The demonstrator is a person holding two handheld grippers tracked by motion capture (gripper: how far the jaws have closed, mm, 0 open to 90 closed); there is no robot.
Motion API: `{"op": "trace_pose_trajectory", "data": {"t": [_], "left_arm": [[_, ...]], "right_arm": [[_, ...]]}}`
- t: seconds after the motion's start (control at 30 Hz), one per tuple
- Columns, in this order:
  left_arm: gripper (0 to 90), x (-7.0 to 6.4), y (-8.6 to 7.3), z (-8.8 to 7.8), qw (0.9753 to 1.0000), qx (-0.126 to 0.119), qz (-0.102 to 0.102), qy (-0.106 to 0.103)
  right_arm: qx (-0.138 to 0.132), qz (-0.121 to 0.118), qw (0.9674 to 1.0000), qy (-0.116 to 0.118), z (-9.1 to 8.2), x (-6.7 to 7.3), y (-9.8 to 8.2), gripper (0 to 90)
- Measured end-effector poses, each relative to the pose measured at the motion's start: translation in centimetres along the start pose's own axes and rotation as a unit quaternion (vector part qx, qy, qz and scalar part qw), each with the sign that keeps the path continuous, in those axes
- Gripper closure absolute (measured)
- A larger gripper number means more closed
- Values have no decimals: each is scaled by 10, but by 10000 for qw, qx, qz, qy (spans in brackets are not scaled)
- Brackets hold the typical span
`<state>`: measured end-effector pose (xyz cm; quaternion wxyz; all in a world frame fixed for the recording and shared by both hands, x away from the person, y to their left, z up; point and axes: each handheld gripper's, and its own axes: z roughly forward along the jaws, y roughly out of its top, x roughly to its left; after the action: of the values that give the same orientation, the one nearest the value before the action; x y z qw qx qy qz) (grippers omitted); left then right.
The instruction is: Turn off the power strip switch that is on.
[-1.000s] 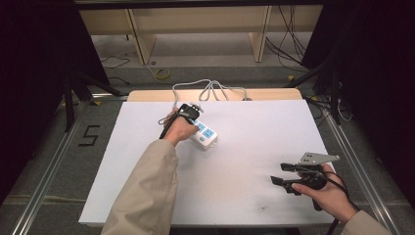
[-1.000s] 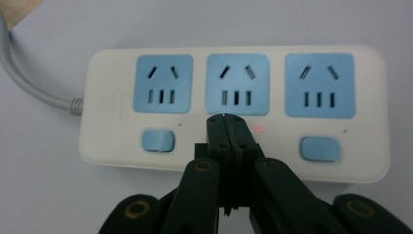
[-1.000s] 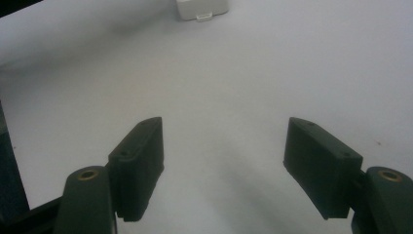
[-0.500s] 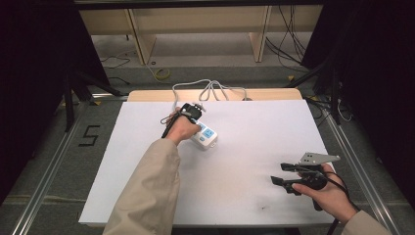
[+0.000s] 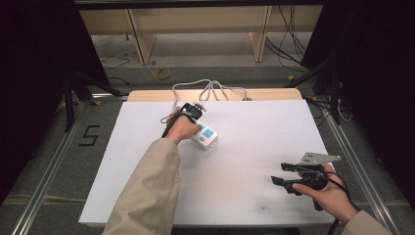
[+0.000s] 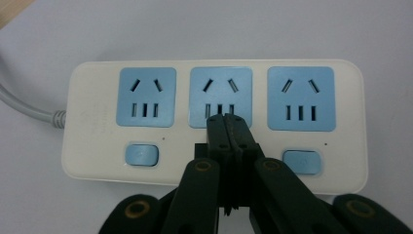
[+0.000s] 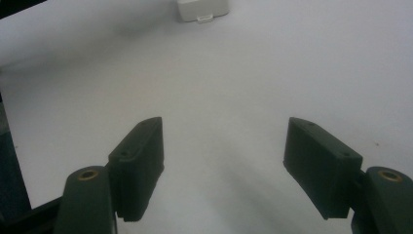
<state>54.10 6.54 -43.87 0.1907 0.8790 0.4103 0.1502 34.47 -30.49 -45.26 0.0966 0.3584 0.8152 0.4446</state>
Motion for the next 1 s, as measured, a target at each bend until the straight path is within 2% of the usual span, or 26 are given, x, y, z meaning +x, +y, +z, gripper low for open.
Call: {"op": "trace_pose_trajectory", "data": {"t": [0.1,0.33,0.4,0.43,0.5,0.6,0.73,1.0], "left_arm": [[900,3,-2,-1,10000,61,53,42],[900,3,-2,-2,10000,81,19,27],[900,2,-2,-1,9999,22,-94,-93],[900,1,-1,-1,9999,47,-65,-140],[900,-3,1,0,9999,74,83,6],[900,-2,1,0,10000,49,16,-81],[900,0,-1,-2,9999,86,30,71],[900,2,-1,-1,10000,51,-35,9]], "right_arm": [[3,2,10000,-2,0,0,0,313],[8,-5,10000,2,1,1,0,313],[18,-5,10000,-5,1,1,0,313],[19,-7,10000,-7,1,1,0,313],[23,-7,10000,-10,1,1,0,314],[-8,-14,10000,-2,0,1,0,313],[-1,3,10000,0,0,0,-1,314],[13,-12,10000,2,1,1,1,314]]}}
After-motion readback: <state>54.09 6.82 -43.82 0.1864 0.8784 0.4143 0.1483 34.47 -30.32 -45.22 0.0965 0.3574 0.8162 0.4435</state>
